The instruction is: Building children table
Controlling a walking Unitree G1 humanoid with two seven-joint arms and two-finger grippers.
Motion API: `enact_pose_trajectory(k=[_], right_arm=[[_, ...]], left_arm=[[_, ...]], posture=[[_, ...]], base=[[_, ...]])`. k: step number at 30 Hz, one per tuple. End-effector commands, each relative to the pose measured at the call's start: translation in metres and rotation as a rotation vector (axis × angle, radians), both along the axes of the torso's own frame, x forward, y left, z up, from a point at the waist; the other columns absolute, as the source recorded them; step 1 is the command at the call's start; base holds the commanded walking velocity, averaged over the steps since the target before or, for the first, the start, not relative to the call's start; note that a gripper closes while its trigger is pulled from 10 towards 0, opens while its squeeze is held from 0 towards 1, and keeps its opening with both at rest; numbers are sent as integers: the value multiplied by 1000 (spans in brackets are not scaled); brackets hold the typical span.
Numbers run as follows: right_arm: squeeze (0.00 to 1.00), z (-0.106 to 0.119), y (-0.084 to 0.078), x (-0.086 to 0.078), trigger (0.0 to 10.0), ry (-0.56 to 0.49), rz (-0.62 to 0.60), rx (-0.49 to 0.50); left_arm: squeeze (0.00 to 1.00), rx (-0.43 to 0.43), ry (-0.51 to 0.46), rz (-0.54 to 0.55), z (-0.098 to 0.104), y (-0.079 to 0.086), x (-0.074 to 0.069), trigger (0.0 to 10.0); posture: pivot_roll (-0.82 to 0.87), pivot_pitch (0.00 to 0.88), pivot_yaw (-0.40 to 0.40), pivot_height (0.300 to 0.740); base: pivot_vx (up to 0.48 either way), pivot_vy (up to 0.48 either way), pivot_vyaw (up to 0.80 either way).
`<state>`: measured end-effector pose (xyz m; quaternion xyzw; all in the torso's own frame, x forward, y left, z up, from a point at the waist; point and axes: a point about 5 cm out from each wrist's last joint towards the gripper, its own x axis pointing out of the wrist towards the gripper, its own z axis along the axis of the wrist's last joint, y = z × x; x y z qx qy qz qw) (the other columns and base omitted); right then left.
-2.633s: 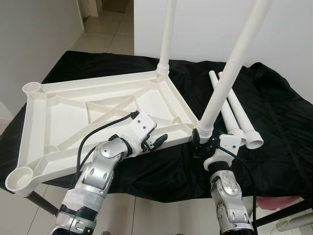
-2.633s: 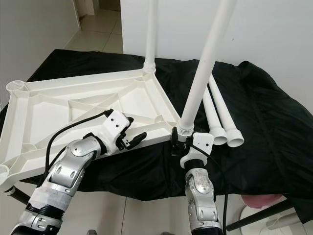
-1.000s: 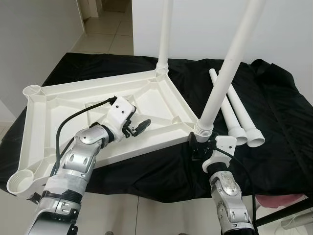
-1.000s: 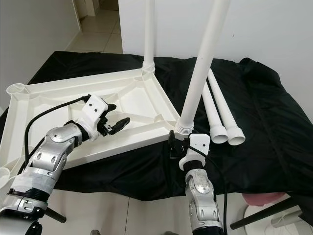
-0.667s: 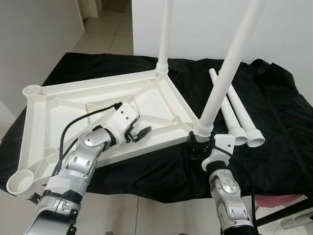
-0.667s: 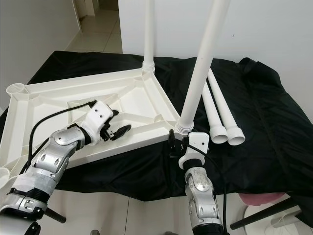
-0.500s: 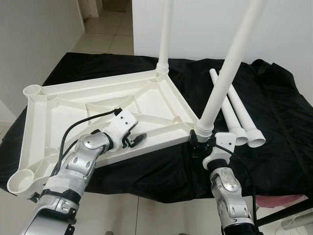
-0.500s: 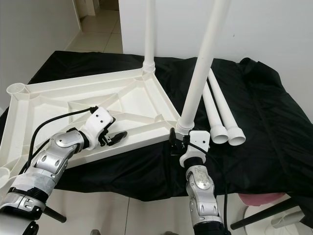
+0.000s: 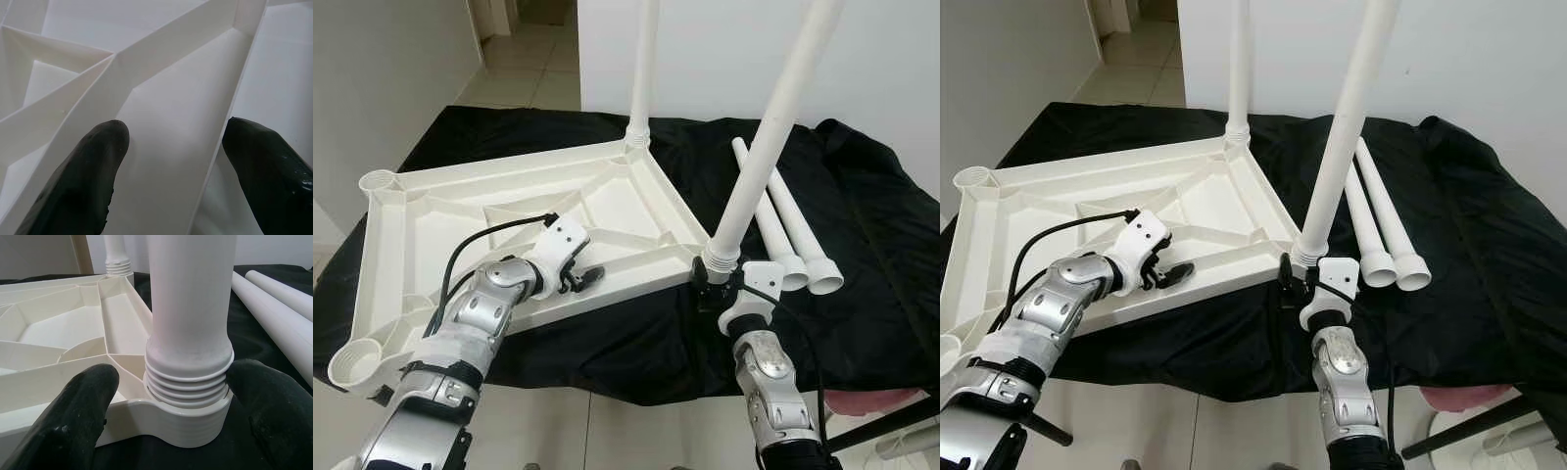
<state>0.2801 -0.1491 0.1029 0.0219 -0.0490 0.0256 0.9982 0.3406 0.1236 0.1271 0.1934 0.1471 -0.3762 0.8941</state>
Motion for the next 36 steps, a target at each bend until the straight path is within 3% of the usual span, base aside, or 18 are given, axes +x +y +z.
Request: enact_pose_trajectory(k=[1,2,3,4,6,7,8,22,25,30,31,32,36], right_arm=[[0,1,1,1,10000,-9,2,-5],[0,1,1,1,10000,-9,2,-5],[0,1,1,2,10000,-8,2,-5],[0,0,2,2,10000,-9,1,-5],[0,0,2,2,10000,-9,1,-4],[0,0,2,2,10000,-9,2,-5],[0,1,2,2,10000,-10,2,-6],[0,1,3,6,10000,-16,0,-6],[0,1,3,6,10000,-18,0,-7],[0,2,2,8,10000,-21,-4,-10],[0,2,2,9,10000,-22,-4,-10],[0,2,2,9,10000,-22,-5,-9],[0,2,2,9,10000,-24,-8,-9]], left_arm=[[0,38,56,39,-13,4,-3,10000],[0,39,69,41,-14,3,-3,7608],[0,38,73,40,-14,3,-3,7608],[0,40,76,37,-15,2,-3,4824],[0,41,78,35,-15,2,-3,4824],[0,52,75,24,-15,1,-3,431],[0,60,74,17,-15,0,-3,0],[0,95,22,11,-4,-13,4,0],[0,83,3,19,-1,-20,6,0],[0,32,-53,-1,5,-47,6,0],[0,26,-60,-7,5,-50,5,7373],[0,18,-81,-19,7,-57,4,10000],[0,-26,-92,-49,10,-73,0,10000]], posture=[[-27,0,-20,740],[-27,0,-20,740],[-27,0,-20,740],[-28,0,-19,740],[-27,0,-19,740],[-28,0,-18,740],[-28,0,-18,740],[-29,0,-14,740],[-29,0,-12,740],[-28,0,-14,740],[-27,0,-13,740],[-27,0,-13,740],[-27,0,-13,740]], base=[[0,0,0],[0,0,0],[0,0,0],[0,0,0],[0,0,0],[0,0,0],[0,0,0],[0,0,0],[0,0,0],[0,0,0],[0,0,0],[0,0,0],[0,0,0]])
